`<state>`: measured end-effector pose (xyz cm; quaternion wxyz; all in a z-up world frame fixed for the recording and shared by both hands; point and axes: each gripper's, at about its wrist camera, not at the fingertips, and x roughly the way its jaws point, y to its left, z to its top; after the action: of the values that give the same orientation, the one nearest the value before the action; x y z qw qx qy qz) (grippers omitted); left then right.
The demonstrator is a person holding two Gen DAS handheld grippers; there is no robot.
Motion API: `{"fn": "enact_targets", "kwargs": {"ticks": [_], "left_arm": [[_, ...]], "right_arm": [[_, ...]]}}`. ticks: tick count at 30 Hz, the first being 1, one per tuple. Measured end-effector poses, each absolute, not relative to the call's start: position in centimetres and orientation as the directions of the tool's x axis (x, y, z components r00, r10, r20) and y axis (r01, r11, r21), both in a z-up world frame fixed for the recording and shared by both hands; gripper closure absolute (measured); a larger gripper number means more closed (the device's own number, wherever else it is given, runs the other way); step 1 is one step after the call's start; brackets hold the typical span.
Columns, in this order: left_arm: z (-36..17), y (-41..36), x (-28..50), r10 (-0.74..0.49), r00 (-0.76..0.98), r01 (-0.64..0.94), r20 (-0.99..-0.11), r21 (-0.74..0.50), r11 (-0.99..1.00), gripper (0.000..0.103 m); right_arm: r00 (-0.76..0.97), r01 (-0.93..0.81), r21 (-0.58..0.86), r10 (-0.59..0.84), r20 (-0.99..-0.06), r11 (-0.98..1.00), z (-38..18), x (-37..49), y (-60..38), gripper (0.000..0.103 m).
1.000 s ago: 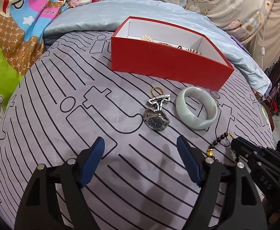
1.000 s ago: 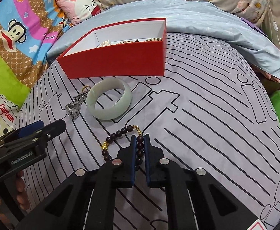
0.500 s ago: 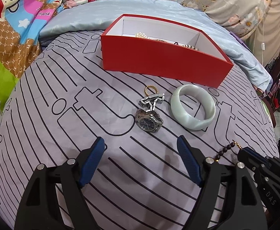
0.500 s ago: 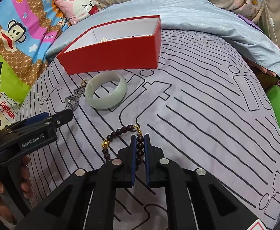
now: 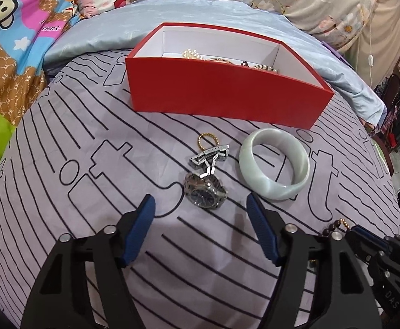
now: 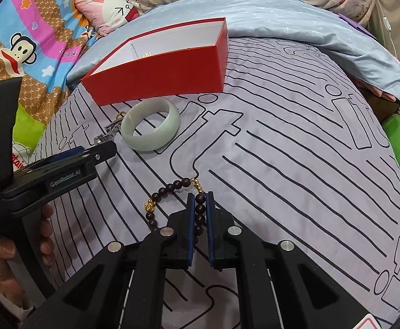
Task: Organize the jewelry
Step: 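Close the left tool on the silver watch while the right tool holds the bead bracelet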
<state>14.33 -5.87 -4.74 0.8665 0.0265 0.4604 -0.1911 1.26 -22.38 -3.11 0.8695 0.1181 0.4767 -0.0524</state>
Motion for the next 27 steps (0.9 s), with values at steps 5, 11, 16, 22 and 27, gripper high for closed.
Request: {"fn": "enact_targets", "kwargs": {"ticks": [5,11,16,22,27], "left_arm": [[-4.9,-6.3,14.7,-0.302,0.514,0.366,-0.803,-0.113,0.924,0.060],[-4.9,-6.0,14.8,-0.325,0.501,0.374,-0.802,-0.138,0.917,0.075],[-4.5,-4.9,14.7,-0.358,0.475,0.368,-0.804,-0.188,0.911,0.090],[-3.8,-3.5,13.7,-0.379,0.464,0.366,-0.800,-0.216,0.905,0.094],[-3.6,-2.5,12.7,-0.380,0.466,0.357,-0.799,-0.222,0.907,0.094]], "right_arm": [[0.536,0.206,0.162,0.027,-0.844,0.965,-3.3,1.4,-22.6,0.096],[0.531,0.208,0.172,0.037,-0.846,0.963,-3.5,1.5,-22.6,0.096],[0.537,0.203,0.178,0.043,-0.843,0.963,-3.2,1.4,-22.5,0.096],[0.550,0.187,0.180,0.049,-0.834,0.966,-2.6,1.2,-21.9,0.096],[0.551,0.183,0.178,0.049,-0.833,0.967,-2.5,1.2,-21.7,0.096]]}}
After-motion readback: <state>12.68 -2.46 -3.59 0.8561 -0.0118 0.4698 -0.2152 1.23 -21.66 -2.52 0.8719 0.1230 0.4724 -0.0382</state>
